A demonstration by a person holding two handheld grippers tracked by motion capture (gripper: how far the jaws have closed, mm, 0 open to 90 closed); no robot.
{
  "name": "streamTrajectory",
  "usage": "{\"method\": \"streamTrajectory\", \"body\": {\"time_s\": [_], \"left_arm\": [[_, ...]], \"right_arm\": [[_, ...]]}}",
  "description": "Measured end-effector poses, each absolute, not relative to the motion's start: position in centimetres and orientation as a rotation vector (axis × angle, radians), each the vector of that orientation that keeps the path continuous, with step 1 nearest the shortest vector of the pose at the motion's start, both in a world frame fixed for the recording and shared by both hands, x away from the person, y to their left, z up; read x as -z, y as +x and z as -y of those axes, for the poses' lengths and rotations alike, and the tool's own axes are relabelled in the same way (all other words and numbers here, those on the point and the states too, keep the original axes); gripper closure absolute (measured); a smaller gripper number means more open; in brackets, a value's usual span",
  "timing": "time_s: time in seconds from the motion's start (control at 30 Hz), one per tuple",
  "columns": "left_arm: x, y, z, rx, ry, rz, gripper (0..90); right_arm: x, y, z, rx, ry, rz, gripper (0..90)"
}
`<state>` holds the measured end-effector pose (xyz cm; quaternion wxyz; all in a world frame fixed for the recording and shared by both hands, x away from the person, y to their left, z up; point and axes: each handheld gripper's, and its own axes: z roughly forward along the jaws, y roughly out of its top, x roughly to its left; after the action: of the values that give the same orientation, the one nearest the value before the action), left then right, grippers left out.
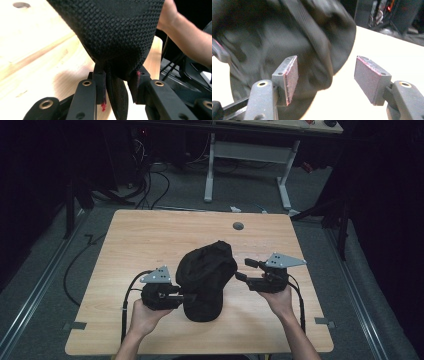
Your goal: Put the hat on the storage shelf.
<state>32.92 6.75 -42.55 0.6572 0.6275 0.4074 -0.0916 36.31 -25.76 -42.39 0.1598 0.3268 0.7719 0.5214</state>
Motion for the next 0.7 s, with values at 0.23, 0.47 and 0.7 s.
{"method": "streamTrajectory", "body": {"time_s": [0.23, 0.47, 0.7], "left_arm": [[42.3, 33.6, -6.8, 0.123, 1.394, -0.961, 70.2], [41.7, 33.5, -6.8, 0.086, 1.361, -0.950, 70.5], [40.9, 33.8, -6.9, 0.054, 1.337, -0.959, 70.5]], "right_arm": [[45.4, 36.0, 26.7, -1.381, 1.081, -2.140, 41.6], [50.5, 36.9, 27.6, -1.070, 1.262, -2.186, 39.5], [52.8, 37.3, 29.5, -0.927, 1.381, -2.162, 37.6]]}}
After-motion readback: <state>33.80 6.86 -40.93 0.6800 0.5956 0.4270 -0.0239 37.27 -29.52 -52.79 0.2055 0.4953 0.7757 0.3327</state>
